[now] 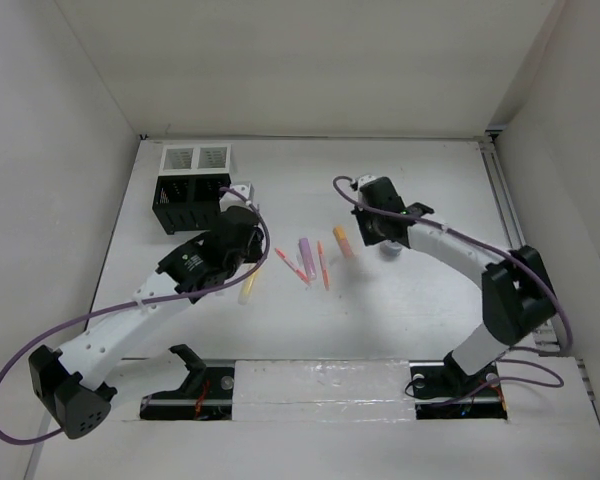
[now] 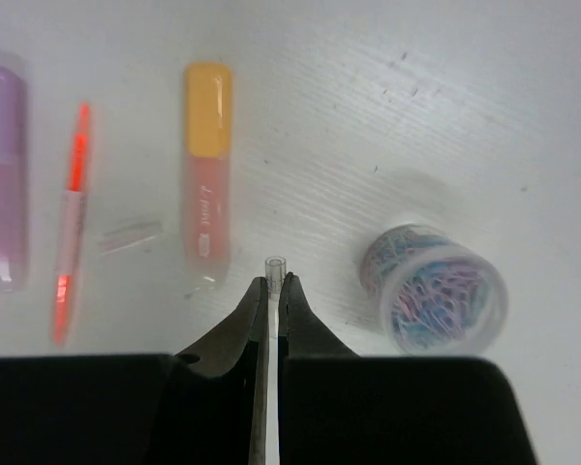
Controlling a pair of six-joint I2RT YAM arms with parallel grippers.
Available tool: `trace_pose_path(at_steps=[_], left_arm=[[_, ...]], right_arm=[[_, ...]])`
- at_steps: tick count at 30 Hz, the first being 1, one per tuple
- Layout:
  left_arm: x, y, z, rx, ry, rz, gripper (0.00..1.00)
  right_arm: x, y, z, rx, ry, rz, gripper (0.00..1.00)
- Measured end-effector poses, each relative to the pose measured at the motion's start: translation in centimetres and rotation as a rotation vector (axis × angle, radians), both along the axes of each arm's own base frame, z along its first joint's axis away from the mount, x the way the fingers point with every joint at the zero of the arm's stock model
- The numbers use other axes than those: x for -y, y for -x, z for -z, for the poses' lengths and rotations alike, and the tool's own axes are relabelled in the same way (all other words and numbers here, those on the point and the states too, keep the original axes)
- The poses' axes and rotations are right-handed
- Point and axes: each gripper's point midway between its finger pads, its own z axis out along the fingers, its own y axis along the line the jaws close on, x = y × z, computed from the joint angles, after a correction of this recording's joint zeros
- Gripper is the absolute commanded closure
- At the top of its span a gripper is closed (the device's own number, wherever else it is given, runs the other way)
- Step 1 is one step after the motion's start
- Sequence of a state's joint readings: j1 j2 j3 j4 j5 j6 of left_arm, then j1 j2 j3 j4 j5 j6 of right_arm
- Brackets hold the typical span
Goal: Sort the stationery into containers
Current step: Pick up the pen cap from the center of the board, then close the pen cap on the pen.
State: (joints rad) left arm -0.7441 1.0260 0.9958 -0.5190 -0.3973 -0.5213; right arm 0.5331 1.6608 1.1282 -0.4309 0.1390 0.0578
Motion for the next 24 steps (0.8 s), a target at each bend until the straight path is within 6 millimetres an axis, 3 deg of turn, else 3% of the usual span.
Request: trace_pose_path(at_steps=[8, 12, 18, 24], left_arm=[[4.5, 1.8, -1.2, -0.001, 0.123, 0.282, 1.00], [6.6, 2.9, -2.6, 0.022, 0.191, 0.420, 1.00], [8.0, 3.8, -3.6, 0.039, 0.236, 0.519, 1.00], [8.6, 4.2, -3.8, 0.047, 0.249, 0.572, 1.00]], right_arm=[[-1.8, 0.1, -14.7, 0.363, -0.310, 0.003, 1.00], [-2.7, 0.6, -20.8, 0.525, -0.502, -0.021, 1.00], [-3.9, 0.8, -25.6, 0.647, -0.685, -0.036, 1.00], [-2.2, 3.0, -28.0, 0.753, -0.873, 0.048, 1.00]])
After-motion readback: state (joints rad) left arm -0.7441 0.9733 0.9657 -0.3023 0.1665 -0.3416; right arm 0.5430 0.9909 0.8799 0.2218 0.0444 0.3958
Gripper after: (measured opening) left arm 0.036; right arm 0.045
